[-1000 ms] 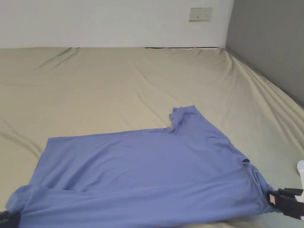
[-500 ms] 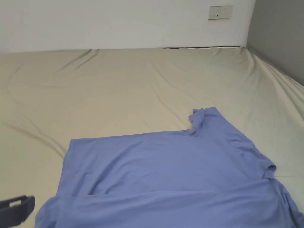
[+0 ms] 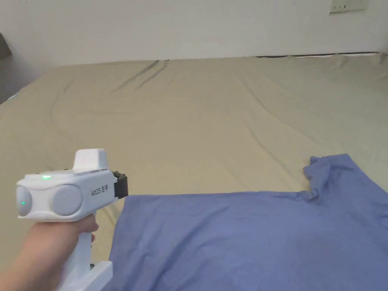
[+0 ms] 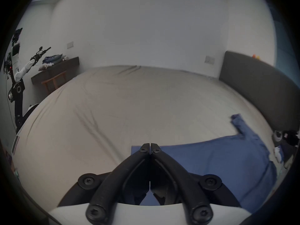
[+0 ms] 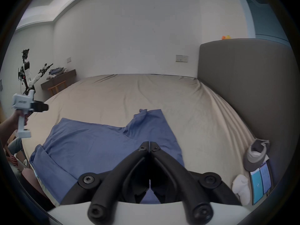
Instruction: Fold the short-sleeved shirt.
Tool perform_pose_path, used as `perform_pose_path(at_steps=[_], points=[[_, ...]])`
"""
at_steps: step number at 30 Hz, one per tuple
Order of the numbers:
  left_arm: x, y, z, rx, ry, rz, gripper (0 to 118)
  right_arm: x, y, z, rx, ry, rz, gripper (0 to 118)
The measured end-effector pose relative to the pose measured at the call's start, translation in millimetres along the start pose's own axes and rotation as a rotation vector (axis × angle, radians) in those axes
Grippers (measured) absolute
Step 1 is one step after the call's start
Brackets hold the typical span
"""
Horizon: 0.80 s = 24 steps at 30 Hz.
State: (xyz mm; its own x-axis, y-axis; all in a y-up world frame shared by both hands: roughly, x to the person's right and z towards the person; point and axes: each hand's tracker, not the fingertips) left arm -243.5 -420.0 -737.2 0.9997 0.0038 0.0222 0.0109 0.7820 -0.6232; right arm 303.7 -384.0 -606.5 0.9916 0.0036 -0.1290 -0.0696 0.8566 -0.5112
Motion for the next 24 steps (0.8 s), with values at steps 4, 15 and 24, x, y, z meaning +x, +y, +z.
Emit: perform_pose_path(at_steps=[4,15,24], points=[[0,-2,-77,-0.157,0.112,-0.005,96,1,-2,-23,-0.031,0.035,0.006,0],[17,-29,-91,-0.183,0.042,-0.024,1,24,-5,-72,-0.118,0.029,0.015,0],[20,-18,-42,-0.113,-0.025,-0.026,1,51,12,-177,-0.2,-0.098,0.094,105]])
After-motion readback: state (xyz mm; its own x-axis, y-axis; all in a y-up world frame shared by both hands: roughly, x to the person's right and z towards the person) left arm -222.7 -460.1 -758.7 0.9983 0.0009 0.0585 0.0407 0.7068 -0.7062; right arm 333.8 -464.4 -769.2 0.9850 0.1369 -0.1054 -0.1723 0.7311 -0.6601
